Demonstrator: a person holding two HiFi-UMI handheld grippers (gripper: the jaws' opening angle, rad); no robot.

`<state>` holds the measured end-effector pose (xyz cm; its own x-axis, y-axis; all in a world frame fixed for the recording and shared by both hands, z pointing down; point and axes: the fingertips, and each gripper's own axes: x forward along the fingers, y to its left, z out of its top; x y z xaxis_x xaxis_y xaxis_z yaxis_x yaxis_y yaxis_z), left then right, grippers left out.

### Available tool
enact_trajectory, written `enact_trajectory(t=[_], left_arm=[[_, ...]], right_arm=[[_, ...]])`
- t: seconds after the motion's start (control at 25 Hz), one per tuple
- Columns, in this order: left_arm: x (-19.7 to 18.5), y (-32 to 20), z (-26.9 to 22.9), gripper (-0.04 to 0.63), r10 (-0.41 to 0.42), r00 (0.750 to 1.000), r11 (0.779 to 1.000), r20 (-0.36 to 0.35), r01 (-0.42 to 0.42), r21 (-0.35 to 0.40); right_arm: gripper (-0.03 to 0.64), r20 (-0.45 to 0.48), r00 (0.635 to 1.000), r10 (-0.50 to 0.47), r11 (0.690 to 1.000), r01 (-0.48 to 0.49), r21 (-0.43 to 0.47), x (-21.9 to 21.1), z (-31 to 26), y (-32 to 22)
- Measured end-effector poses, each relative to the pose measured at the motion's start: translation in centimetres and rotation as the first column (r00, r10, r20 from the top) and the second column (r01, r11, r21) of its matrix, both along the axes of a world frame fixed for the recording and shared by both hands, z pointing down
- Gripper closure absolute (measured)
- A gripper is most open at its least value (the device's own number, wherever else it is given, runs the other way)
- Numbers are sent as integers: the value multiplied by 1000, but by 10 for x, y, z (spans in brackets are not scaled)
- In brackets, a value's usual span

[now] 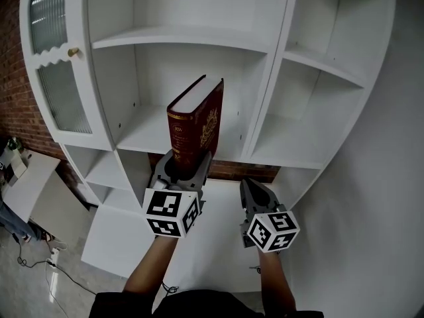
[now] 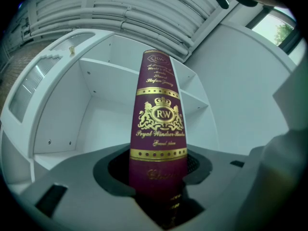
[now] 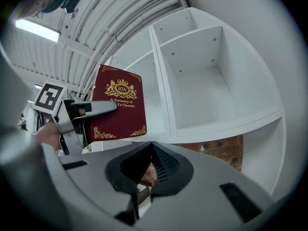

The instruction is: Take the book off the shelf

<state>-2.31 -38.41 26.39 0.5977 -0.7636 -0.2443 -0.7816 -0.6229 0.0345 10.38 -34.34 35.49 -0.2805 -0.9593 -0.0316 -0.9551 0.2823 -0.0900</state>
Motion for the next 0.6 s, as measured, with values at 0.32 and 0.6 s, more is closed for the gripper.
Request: enact_trajectory(t=[0.32,0.6], left_arm=[[13,33,3,360,-19,1000,1000,-5,19,-5],[26,66,10,360,-40,999,999,0,40,-20]], right_arm=[[598,-3,999,-32,999,32,2,11,-2,35],[598,9,999,-39,999,39,17,25,0,69]])
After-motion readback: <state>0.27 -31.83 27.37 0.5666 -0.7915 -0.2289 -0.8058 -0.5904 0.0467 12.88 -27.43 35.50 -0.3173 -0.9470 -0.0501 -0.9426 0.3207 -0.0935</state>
